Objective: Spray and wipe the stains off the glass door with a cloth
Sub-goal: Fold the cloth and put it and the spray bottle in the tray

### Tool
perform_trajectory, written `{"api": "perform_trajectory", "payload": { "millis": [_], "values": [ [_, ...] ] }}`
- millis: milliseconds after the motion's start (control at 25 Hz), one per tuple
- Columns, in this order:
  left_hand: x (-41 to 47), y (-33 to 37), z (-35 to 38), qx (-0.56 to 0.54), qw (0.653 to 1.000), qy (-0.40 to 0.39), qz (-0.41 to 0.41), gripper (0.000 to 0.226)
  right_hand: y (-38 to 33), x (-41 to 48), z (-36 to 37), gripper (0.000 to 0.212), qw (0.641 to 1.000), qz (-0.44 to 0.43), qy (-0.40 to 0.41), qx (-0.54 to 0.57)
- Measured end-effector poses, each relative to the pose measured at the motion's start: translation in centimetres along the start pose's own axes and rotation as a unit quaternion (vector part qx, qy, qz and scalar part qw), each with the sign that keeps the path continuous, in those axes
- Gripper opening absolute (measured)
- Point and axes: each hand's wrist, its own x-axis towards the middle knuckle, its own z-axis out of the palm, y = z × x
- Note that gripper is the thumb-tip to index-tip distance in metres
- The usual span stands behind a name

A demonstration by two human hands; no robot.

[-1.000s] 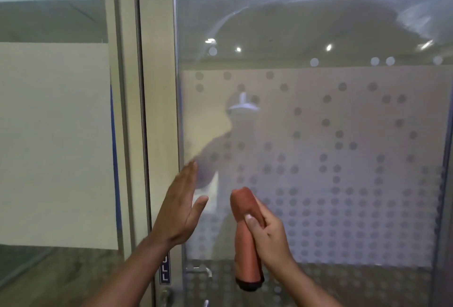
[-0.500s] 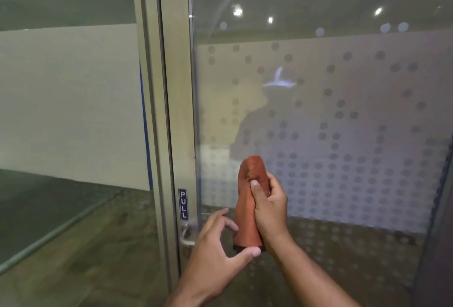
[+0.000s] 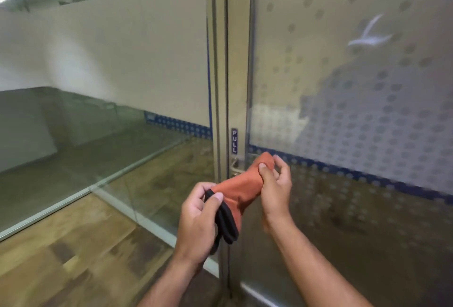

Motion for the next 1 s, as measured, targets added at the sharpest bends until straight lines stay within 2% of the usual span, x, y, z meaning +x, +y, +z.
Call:
{"api": "perform_trajectory", "payload": {
  "millis": [120, 240, 360, 480, 560, 600, 680, 840, 1000],
  "values": [
    [-3.8, 1.8, -3.1, -0.029, 0.998, 0.027, -0.051, 0.015, 2.0, -4.3, 1.4, 0.023, 0.995, 0.074, -0.055, -0.043],
    [-6.8, 3.7, -7.4, -0.067, 0.991, 0.08, -0.08, 0.017, 3.5, -8.0, 3.0, 0.027, 0.978, 0.123, -0.143, -0.09],
    [-10.3, 5.4, -12.5, -0.105, 0.98, 0.135, -0.101, 0.033, 5.4, -11.8, 4.6, 0.051, 0.938, 0.195, -0.278, -0.076],
    [-14.4, 6.6, -17.5, -0.132, 0.964, 0.195, -0.127, 0.027, 7.7, -16.8, 6.5, 0.055, 0.877, 0.265, -0.398, -0.049],
    [-17.4, 7.2, -20.8, -0.146, 0.948, 0.234, -0.158, 0.055, 9.1, -20.3, 8.0, 0.052, 0.847, 0.287, -0.444, -0.052],
    [-19.0, 7.7, -22.5, -0.158, 0.939, 0.253, -0.172, 0.061, 9.6, -22.3, 8.9, 0.052, 0.837, 0.29, -0.461, -0.054],
    [-22.5, 9.0, -26.3, -0.179, 0.918, 0.299, -0.191, 0.056, 10.3, -26.4, 10.8, 0.049, 0.825, 0.288, -0.483, -0.058],
    [-29.5, 11.9, -33.8, -0.199, 0.895, 0.349, -0.195, 0.055, 11.3, -35.1, 14.6, 0.018, 0.819, 0.292, -0.49, -0.063],
    [-37.7, 14.4, -41.9, -0.173, 0.897, 0.355, -0.198, 0.056, 13.1, -45.5, 18.0, 0.017, 0.807, 0.287, -0.503, -0.115]
  ]
}}
